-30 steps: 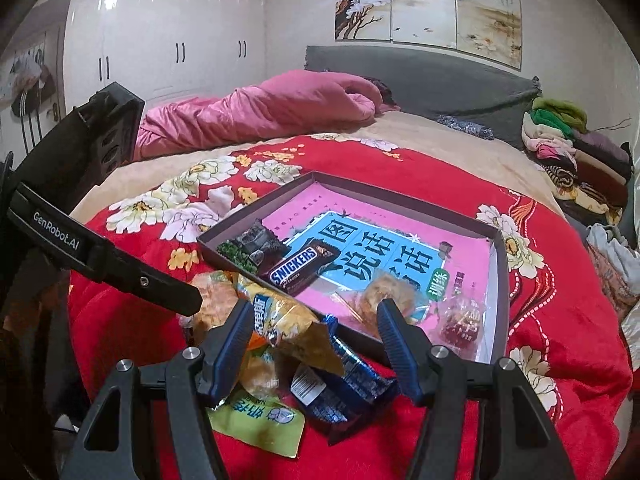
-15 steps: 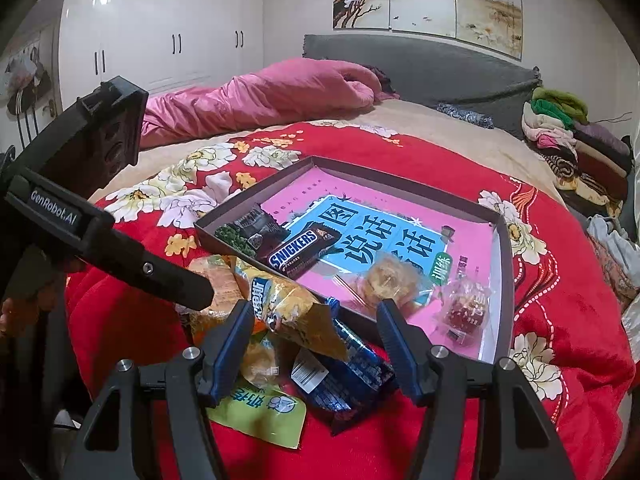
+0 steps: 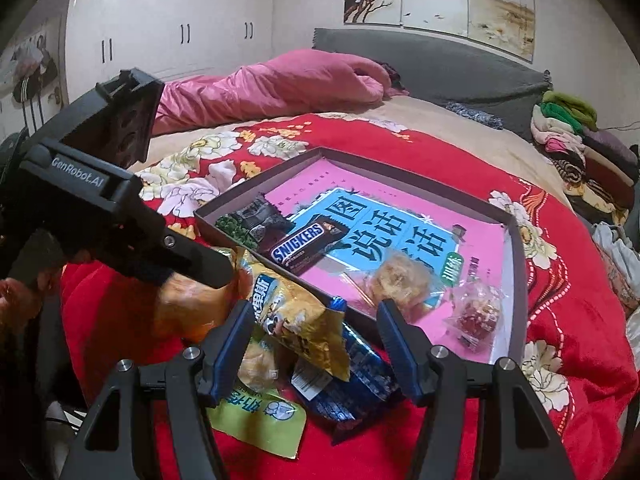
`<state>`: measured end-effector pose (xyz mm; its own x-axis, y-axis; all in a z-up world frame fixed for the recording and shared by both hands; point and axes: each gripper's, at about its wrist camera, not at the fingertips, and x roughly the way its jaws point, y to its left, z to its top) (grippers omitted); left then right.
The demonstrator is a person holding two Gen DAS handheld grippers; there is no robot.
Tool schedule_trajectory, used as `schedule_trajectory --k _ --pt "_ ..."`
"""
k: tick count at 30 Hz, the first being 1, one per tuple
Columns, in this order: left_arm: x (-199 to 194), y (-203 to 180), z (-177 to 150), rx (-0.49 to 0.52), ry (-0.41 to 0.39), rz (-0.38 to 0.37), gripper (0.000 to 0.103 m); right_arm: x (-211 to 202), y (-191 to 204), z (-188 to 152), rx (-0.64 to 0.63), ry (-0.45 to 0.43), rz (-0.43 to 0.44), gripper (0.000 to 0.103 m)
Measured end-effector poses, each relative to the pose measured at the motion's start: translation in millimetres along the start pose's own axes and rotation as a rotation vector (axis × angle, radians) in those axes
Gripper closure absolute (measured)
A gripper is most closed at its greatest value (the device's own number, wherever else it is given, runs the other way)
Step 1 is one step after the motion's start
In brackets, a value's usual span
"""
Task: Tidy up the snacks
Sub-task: 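Grasp the orange-capped bread stick bag with the left tool while the right grasps the yellow bag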
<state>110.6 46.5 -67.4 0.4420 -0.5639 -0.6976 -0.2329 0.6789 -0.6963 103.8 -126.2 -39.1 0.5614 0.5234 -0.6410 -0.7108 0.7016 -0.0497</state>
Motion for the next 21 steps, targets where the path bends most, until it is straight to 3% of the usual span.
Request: schedule_trajectory --k 13,21 --pt "1.7 6.3 -1.6 0.002 0.018 0.009 0.046 7.4 15.6 0.7 -0.071 0.005 0.065 0.054" --pt "3.7 8.1 -1.8 0.003 0.030 0.012 0.056 31.7 43.2 -3.9 -0.210 0.093 0.044 0.059"
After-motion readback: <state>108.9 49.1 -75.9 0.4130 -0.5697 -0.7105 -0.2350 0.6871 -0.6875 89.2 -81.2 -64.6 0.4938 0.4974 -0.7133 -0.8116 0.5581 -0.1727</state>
